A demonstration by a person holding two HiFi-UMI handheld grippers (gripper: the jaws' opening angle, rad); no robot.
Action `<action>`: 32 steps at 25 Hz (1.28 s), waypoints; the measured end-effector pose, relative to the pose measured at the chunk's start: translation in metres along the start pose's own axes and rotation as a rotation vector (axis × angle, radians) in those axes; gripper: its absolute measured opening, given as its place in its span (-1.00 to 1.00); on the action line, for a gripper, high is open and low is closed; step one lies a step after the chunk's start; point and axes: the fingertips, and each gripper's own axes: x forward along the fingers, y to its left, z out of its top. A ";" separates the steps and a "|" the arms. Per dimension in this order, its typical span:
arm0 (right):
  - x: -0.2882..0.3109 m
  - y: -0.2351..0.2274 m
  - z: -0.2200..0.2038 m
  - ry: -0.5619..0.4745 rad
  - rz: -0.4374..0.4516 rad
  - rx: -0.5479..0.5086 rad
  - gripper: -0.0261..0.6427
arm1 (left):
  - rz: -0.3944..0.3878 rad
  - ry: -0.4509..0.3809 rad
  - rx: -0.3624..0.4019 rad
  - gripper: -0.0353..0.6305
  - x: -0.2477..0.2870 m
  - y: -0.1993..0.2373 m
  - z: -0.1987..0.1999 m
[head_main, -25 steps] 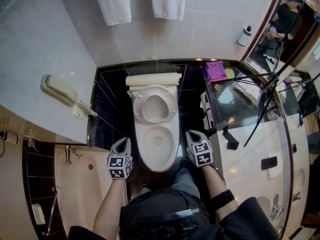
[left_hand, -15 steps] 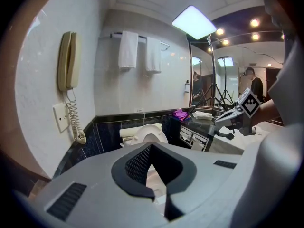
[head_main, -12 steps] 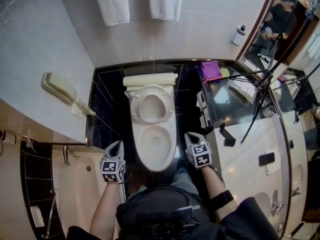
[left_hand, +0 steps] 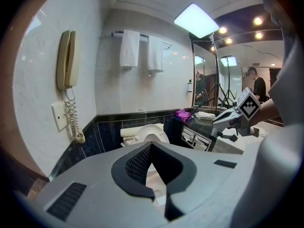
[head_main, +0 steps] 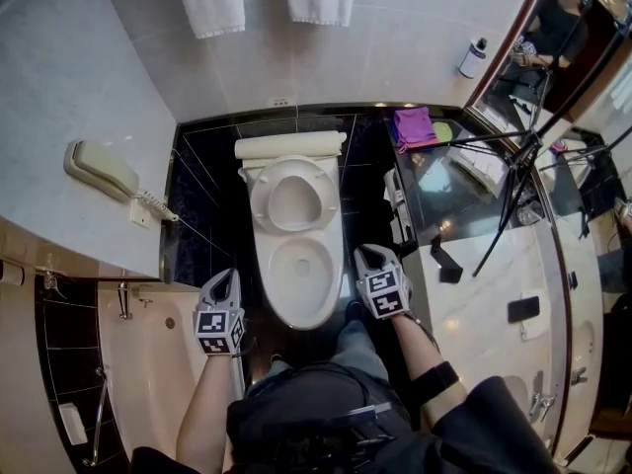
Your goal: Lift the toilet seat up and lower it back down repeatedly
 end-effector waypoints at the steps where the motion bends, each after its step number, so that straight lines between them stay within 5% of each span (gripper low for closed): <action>1: 0.004 -0.001 0.003 0.003 0.005 -0.014 -0.71 | 0.001 0.001 -0.002 -0.89 0.004 -0.001 0.001; 23: 0.223 -0.078 0.049 0.042 0.068 -0.356 -0.17 | 0.024 0.064 0.032 -0.89 0.180 -0.017 -0.005; 32: 0.312 -0.086 0.054 0.045 0.101 -0.451 -0.17 | 0.029 0.107 0.020 -0.89 0.242 -0.009 -0.023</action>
